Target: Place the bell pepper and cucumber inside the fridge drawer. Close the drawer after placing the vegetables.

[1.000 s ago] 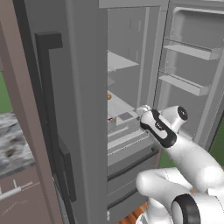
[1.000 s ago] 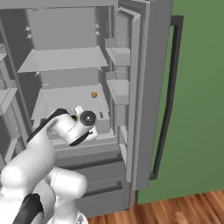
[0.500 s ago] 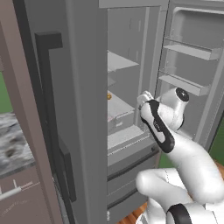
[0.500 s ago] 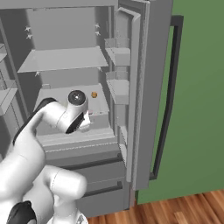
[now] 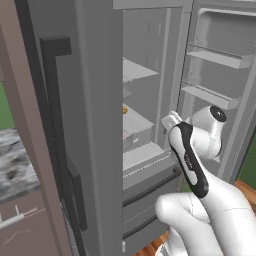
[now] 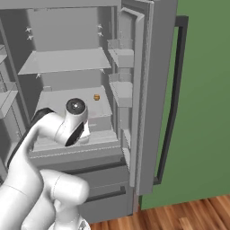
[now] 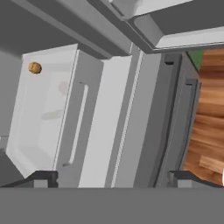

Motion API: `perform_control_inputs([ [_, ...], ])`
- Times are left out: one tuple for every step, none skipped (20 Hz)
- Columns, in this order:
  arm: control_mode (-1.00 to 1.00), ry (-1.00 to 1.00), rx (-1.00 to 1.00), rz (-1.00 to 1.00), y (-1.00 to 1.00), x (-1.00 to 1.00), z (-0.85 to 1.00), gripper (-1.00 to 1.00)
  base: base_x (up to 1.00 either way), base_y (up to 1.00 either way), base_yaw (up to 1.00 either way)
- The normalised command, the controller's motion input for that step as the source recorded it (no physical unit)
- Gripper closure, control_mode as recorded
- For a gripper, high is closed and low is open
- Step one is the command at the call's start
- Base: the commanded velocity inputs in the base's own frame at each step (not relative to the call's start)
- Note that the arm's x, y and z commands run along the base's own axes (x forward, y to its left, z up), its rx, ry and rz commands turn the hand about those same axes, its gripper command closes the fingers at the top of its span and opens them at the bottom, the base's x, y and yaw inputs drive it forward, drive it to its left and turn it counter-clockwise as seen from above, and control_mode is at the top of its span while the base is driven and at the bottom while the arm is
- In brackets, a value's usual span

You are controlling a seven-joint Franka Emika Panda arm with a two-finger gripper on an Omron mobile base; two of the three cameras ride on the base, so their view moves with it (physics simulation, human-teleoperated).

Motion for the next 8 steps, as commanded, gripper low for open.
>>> perform_control_inputs([
  [-1.0, 0.01, 0.0, 0.0, 0.0, -0.03, 0.0, -1.0, 0.0, 0.0, 0.0],
  [-1.0, 0.02, 0.0, 0.0, 0.0, 0.0, 0.0, -1.0, 0.0, 0.0, 0.0],
  [-1.0, 0.02, 0.0, 0.0, 0.0, 0.0, 0.0, -1.0, 0.0, 0.0, 0.0],
  [-1.0, 0.02, 0.0, 0.0, 0.0, 0.0, 0.0, -1.0, 0.0, 0.0, 0.0],
  [-1.0, 0.01, 0.0, 0.0, 0.0, 0.0, 0.0, -1.0, 0.0, 0.0, 0.0],
  [-1.0, 0.03, 0.0, 0.0, 0.0, 0.0, 0.0, -1.0, 0.0, 0.0, 0.0],
  [-1.0, 0.03, 0.0, 0.0, 0.0, 0.0, -0.01, -1.0, 0.0, 0.0, 0.0],
  [-1.0, 0.03, 0.0, 0.0, 0.0, 0.0, -0.05, -1.0, 0.0, 0.0, 0.0],
])
